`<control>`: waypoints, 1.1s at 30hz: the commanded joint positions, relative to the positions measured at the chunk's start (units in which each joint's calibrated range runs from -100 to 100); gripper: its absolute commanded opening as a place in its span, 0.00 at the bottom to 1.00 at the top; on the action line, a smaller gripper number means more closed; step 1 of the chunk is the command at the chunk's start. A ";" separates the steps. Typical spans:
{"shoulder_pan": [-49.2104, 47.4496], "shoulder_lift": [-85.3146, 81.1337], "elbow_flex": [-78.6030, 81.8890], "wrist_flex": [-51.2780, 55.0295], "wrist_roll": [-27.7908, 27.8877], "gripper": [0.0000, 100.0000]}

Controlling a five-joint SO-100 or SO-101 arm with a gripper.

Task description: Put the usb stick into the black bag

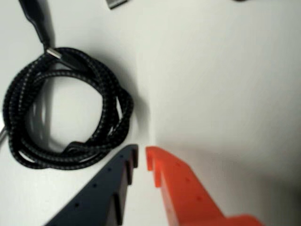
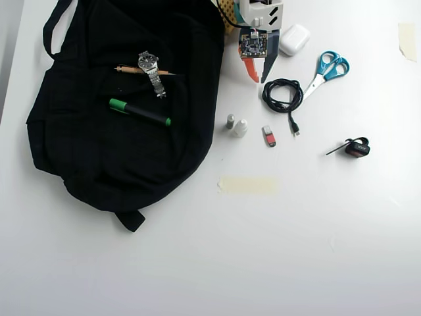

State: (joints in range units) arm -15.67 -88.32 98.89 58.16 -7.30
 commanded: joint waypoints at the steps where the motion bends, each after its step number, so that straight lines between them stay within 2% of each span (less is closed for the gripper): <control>1: -0.26 -0.39 -4.91 -0.54 -0.20 0.02; 5: -2.73 -0.39 -15.24 -2.69 -0.46 0.02; 12: -6.10 0.61 -19.83 -2.69 3.11 0.02; 18: -5.80 2.60 -24.68 5.23 -0.09 0.02; 25: -5.57 17.62 -32.85 7.39 -1.09 0.02; 33: -6.10 36.21 -40.67 4.55 -1.98 0.02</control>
State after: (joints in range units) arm -21.39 -57.88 63.05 64.72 -9.40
